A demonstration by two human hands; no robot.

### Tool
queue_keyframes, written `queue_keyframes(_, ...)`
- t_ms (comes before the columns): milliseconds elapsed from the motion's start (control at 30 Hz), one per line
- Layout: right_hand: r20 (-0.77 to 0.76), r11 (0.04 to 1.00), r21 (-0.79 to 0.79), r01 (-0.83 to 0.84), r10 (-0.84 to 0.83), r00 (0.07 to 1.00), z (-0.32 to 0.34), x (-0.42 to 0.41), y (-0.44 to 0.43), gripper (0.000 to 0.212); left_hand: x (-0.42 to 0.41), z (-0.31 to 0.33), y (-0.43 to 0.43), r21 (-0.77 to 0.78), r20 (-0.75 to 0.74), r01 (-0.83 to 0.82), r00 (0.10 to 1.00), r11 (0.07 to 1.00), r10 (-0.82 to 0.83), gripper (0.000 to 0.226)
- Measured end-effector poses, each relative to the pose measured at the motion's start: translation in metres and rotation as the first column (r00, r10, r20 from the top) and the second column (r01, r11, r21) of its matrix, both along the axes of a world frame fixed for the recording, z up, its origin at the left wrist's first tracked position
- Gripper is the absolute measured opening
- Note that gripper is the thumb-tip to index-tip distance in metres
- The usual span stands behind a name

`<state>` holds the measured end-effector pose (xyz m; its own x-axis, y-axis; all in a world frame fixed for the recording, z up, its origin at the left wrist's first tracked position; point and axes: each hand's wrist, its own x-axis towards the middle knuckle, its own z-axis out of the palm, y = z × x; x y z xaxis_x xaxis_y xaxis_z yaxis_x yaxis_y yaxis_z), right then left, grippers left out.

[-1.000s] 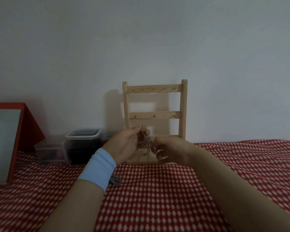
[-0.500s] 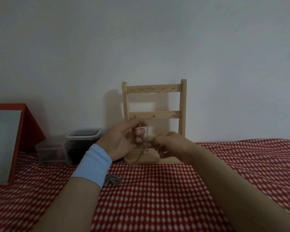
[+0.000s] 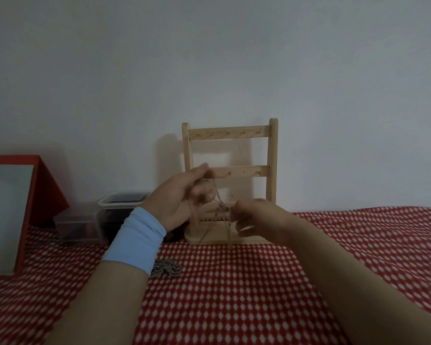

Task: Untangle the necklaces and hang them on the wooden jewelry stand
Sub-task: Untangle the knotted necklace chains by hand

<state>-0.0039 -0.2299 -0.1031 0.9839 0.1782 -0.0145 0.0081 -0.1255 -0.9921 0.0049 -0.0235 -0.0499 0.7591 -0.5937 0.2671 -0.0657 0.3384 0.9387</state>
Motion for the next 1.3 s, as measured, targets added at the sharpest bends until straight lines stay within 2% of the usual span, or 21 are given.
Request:
queue_keyframes(100, -0.013, 0.993, 0.095, -0.071, 0.072, 0.997, -0.002, 0.003, 0.002, 0.023, 0.002, 0.000, -0.001, 0.273, 0.141, -0.205, 0.975, 0.940, 0.171, 0.035)
queue_keyframes(167, -0.037, 0.993, 0.035, -0.109, 0.110, 0.993, -0.002, 0.002, 0.003, 0.035, 0.001, 0.000, -0.004, 0.279, 0.272, -0.321, 0.930, 0.905, 0.246, 0.035)
queue_keyframes(233, -0.074, 0.987, -0.048, -0.153, 0.149, 0.986, 0.000, 0.000, 0.004, 0.045, -0.002, 0.000, -0.008, 0.219, 0.365, -0.394, 0.882, 0.893, 0.299, 0.037)
queue_keyframes(267, -0.085, 0.982, -0.055, -0.179, 0.174, 0.981, 0.000, -0.001, 0.005, 0.046, -0.003, 0.000, -0.009, 0.177, 0.361, -0.370, 0.887, 0.912, 0.290, 0.037)
queue_keyframes(333, -0.082, 0.977, -0.009, -0.214, 0.213, 0.974, 0.001, -0.003, 0.008, 0.045, -0.005, 0.000, -0.012, 0.092, 0.268, -0.213, 0.946, 0.973, 0.182, 0.037)
queue_keyframes(400, -0.061, 0.968, 0.078, -0.240, 0.245, 0.968, 0.002, -0.003, 0.008, 0.041, -0.008, 0.001, -0.014, 0.098, 0.247, -0.126, 0.964, 0.987, 0.099, 0.036)
queue_keyframes(500, 0.006, 0.949, 0.112, -0.294, 0.295, 0.956, 0.005, -0.007, 0.010, 0.029, -0.005, 0.001, -0.013, 0.173, 0.301, -0.176, 0.946, 0.969, 0.118, 0.034)
queue_keyframes(633, 0.040, 0.964, 0.142, -0.223, 0.220, 0.975, 0.006, -0.010, 0.011, 0.019, -0.003, 0.005, -0.005, 0.190, 0.267, -0.256, 0.943, 0.948, 0.201, 0.032)
queue_keyframes(800, 0.070, 0.968, 0.247, -0.054, 0.038, 0.997, 0.006, -0.005, 0.011, 0.020, 0.002, 0.006, 0.012, 0.308, 0.307, -0.359, 0.914, 0.881, 0.265, 0.032)
queue_keyframes(867, 0.052, 0.957, 0.289, -0.035, 0.021, 0.998, 0.006, -0.003, 0.009, 0.027, 0.003, 0.004, 0.015, 0.330, 0.290, -0.369, 0.915, 0.869, 0.279, 0.031)
queue_keyframes(933, 0.033, 0.961, 0.271, -0.048, 0.040, 0.999, 0.005, -0.002, 0.009, 0.039, 0.003, 0.003, 0.014, 0.300, 0.249, -0.353, 0.926, 0.886, 0.285, 0.030)
queue_keyframes(1033, -0.015, 0.967, 0.249, -0.045, 0.050, 0.999, 0.004, -0.003, 0.012, 0.045, 0.001, 0.003, 0.009, 0.198, 0.161, -0.274, 0.956, 0.941, 0.244, 0.028)
queue_keyframes(1100, -0.072, 0.967, 0.226, -0.117, 0.137, 0.988, 0.004, -0.006, 0.012, 0.048, 0.000, 0.002, 0.006, 0.162, 0.127, -0.226, 0.970, 0.961, 0.207, 0.027)
queue_keyframes(1200, -0.056, 0.944, 0.155, -0.293, 0.304, 0.951, 0.005, -0.009, 0.007, 0.023, 0.001, -0.001, 0.004, 0.139, 0.111, -0.243, 0.967, 0.960, 0.228, 0.025)
queue_keyframes(1300, -0.005, 0.953, 0.037, -0.302, 0.303, 0.953, 0.003, -0.007, 0.002, 0.031, 0.006, -0.005, 0.004, 0.095, 0.098, -0.279, 0.958, 0.956, 0.270, 0.026)
